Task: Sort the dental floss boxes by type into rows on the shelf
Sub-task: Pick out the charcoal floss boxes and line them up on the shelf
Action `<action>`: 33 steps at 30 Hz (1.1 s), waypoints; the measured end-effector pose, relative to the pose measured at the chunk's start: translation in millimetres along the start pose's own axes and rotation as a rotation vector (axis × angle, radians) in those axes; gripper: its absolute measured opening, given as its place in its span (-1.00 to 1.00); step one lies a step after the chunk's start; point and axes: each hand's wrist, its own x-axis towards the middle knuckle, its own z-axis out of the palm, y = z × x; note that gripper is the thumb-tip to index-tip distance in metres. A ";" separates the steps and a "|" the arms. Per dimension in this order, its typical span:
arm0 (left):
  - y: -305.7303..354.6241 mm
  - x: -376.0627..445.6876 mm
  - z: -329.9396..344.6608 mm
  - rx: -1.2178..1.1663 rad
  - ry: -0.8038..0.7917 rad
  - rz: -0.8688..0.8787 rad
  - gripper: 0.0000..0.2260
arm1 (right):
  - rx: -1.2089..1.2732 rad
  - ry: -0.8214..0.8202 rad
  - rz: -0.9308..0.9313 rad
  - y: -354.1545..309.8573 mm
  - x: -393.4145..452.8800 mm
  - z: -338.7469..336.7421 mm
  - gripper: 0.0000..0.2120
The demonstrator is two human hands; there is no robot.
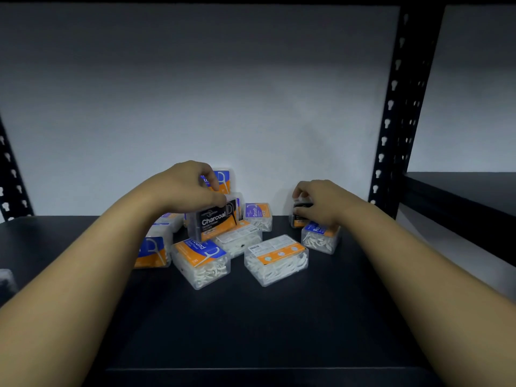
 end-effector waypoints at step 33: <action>5.6 6.4 27.7 -0.297 0.111 0.298 -0.63 | 0.271 0.261 -0.189 -13.7 -7.3 -22.2 -0.43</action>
